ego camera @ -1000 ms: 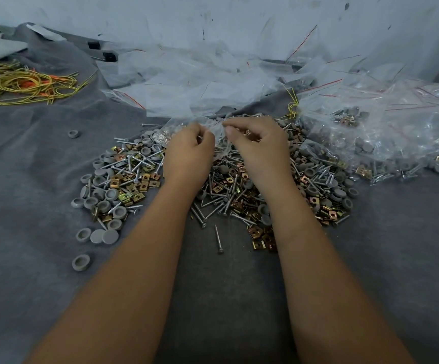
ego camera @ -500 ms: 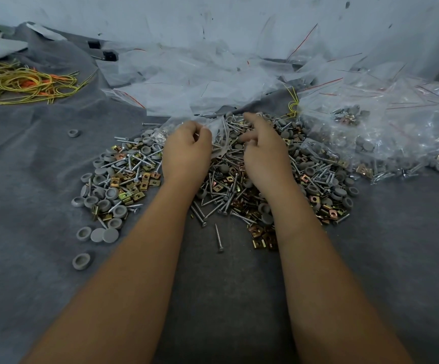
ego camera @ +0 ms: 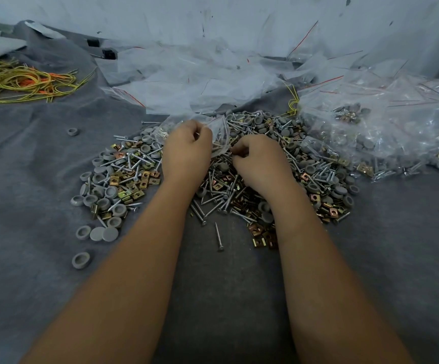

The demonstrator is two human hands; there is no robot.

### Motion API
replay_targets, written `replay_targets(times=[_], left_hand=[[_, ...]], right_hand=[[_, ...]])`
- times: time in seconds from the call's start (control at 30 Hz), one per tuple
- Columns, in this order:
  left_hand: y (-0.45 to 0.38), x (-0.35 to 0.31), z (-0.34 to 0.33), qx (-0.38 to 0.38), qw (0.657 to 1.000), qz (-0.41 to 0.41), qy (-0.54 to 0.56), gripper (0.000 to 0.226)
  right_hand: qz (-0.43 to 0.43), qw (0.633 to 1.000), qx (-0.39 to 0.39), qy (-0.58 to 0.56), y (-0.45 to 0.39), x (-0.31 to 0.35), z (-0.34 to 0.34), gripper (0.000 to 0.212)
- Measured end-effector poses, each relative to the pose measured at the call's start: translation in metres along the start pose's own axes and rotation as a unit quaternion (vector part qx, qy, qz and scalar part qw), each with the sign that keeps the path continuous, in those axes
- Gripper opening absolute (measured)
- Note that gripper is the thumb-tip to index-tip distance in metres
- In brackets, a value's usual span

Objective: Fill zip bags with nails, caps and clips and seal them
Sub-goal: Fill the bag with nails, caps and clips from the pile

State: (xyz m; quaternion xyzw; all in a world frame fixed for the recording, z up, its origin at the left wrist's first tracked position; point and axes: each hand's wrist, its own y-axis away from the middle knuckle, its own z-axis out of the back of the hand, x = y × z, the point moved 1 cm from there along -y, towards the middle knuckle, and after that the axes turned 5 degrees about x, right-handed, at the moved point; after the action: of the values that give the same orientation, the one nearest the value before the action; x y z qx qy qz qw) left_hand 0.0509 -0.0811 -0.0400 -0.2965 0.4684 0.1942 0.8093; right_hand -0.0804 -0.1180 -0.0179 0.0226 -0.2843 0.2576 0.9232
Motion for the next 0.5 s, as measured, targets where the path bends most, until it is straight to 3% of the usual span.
replay_targets(times=[0.17,0.5], left_hand=[[-0.0001,-0.0007,0.0002,0.004,1.0,0.002,0.0,0.022],[0.0023,-0.0024,0.0001,0.015,1.0,0.016,0.007,0.022]], right_hand=[[0.012,1.0,-0.008,-0.017,0.0007,0.0015,-0.001,0.01],[0.017,0.987,-0.127,-0.092,-0.0019,0.0008,0.0039,0.009]])
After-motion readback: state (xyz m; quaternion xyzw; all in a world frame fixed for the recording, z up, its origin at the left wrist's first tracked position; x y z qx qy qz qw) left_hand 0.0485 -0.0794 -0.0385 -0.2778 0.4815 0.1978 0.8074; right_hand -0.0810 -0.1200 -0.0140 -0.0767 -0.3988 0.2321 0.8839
